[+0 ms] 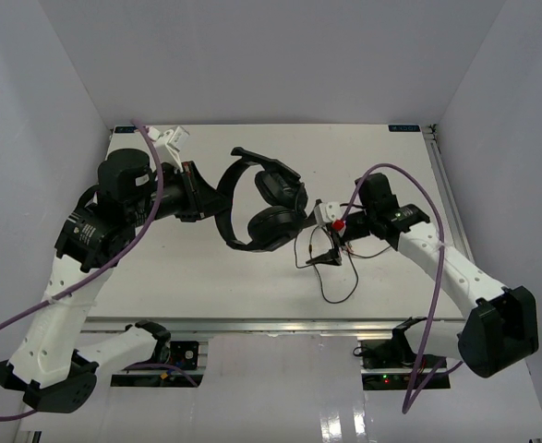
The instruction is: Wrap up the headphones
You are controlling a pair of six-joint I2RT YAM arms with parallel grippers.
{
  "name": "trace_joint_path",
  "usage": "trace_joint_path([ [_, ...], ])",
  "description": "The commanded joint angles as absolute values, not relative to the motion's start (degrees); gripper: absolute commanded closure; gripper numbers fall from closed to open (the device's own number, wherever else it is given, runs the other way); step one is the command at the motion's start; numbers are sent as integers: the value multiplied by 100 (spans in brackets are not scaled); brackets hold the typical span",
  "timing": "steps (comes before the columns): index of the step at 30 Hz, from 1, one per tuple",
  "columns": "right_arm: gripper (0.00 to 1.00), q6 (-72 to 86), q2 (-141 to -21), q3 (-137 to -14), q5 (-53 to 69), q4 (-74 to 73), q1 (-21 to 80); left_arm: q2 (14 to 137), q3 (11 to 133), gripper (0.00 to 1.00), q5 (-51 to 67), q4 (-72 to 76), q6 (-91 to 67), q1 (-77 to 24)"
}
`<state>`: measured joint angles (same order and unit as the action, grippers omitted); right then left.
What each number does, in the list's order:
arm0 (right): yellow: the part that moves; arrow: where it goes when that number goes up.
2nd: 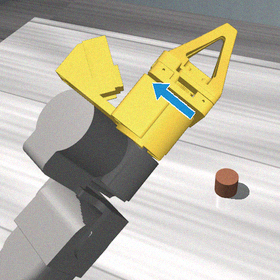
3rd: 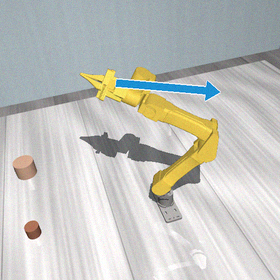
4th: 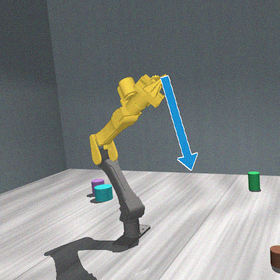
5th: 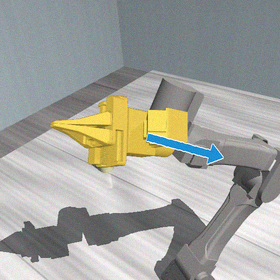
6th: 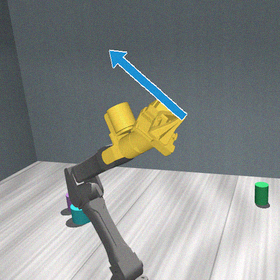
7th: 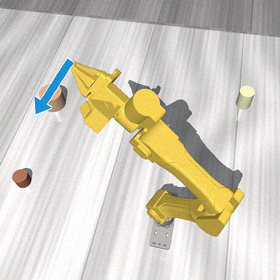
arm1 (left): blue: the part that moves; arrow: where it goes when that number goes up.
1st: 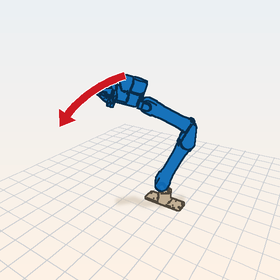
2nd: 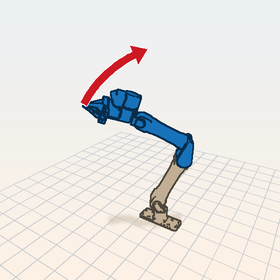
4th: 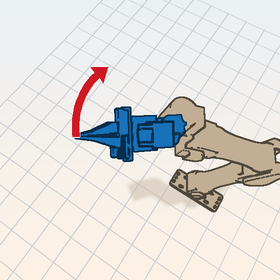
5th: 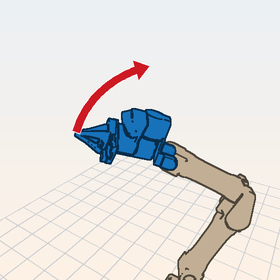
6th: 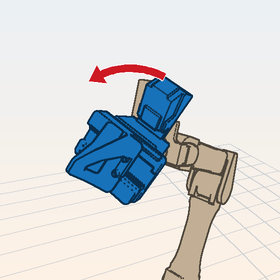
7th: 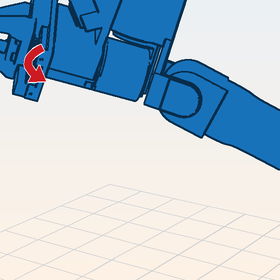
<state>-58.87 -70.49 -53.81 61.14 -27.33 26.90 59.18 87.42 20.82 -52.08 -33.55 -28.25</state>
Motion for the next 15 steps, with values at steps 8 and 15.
trace_joint_path([
  [8, 4, -2628, -7085, -4367, 5606, 1013, 3122, 5668, 8666, 100, 2319, -4359, -3947, -2839],
  [15, 18, -2464, -7230, -3950, 5647, 1540, 3232, 5462, 8732, 100, 1643, -4116, -4392, -2839],
])
